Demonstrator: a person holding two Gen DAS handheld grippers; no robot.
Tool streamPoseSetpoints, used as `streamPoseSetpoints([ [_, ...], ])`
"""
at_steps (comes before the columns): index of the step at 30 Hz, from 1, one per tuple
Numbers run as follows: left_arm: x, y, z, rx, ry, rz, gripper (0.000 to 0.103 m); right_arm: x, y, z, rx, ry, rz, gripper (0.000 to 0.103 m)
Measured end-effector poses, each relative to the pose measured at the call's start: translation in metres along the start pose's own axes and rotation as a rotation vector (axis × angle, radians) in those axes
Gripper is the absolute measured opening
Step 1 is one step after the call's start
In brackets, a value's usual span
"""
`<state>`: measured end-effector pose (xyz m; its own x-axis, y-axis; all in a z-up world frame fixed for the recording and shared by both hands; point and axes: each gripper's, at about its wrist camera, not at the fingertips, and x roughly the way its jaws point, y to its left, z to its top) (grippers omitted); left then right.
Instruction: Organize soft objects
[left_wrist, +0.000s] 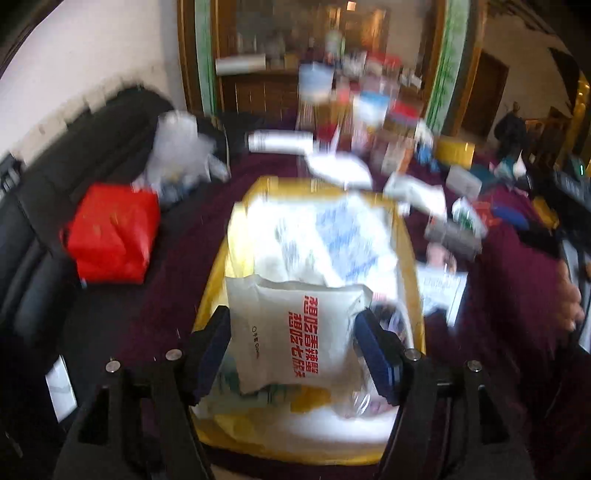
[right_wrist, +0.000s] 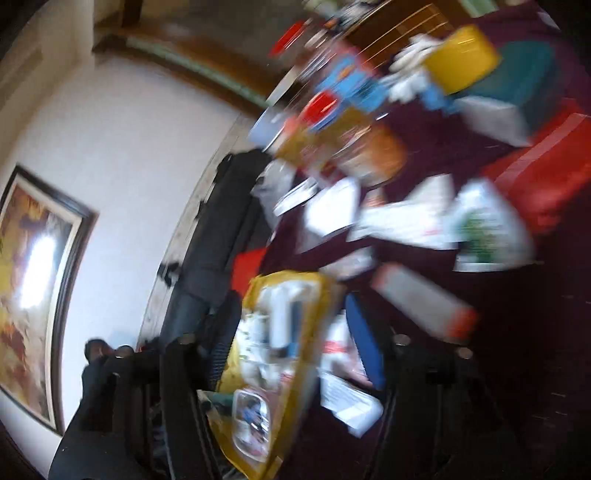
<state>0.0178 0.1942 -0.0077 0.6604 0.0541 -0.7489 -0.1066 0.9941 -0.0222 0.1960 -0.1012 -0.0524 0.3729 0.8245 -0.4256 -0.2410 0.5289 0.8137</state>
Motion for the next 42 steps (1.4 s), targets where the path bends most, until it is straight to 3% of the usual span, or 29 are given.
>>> streamPoseSetpoints([
  [2, -0.011, -0.007, 0.003, 0.038, -0.077, 0.058, 0.072, -0.015, -0.016, -0.002, 0.039, 0.023, -0.016, 0.061],
  [4, -0.01, -0.014, 0.005, 0.086, -0.087, 0.11, 0.074, -0.017, -0.032, -0.011, 0.09, 0.084, -0.027, 0.061],
  [6, -0.002, -0.019, 0.004, 0.111, -0.06, 0.106, 0.074, -0.006, -0.04, -0.025, 0.145, 0.161, -0.005, 0.061],
  [9, 0.01, -0.011, 0.002, 0.04, 0.056, -0.029, 0.074, 0.023, -0.042, -0.046, 0.166, 0.247, -0.04, 0.061],
  [11, 0.011, 0.004, 0.0, -0.072, 0.105, -0.16, 0.074, 0.04, -0.045, -0.058, 0.158, 0.287, -0.031, 0.061],
  [14, 0.007, 0.024, -0.004, -0.196, 0.139, -0.257, 0.074, 0.061, -0.052, -0.066, 0.191, 0.335, -0.015, 0.061],
  [16, 0.003, 0.038, -0.008, -0.262, 0.14, -0.275, 0.074, 0.072, -0.054, -0.067, 0.186, 0.335, 0.034, 0.062],
  [19, 0.0, 0.041, -0.014, -0.283, 0.135, -0.282, 0.074, 0.073, -0.053, -0.07, 0.171, 0.324, 0.004, 0.062],
  [24, 0.004, 0.028, -0.022, -0.25, 0.171, -0.349, 0.074, 0.07, -0.039, -0.076, 0.072, 0.307, -0.026, 0.062],
  [33, 0.004, 0.015, -0.03, -0.212, 0.199, -0.366, 0.074, 0.079, -0.032, -0.073, 0.061, 0.291, -0.041, 0.065],
  [35, 0.004, 0.015, -0.032, -0.215, 0.21, -0.354, 0.074, 0.083, -0.031, -0.076, 0.072, 0.283, -0.037, 0.058],
  [38, 0.003, 0.016, -0.033, -0.219, 0.216, -0.351, 0.074, 0.089, -0.034, -0.077, 0.069, 0.279, -0.054, 0.034],
  [42, 0.005, 0.013, -0.033, -0.221, 0.227, -0.34, 0.074, 0.088, -0.044, -0.075, 0.094, 0.287, -0.063, 0.017],
])
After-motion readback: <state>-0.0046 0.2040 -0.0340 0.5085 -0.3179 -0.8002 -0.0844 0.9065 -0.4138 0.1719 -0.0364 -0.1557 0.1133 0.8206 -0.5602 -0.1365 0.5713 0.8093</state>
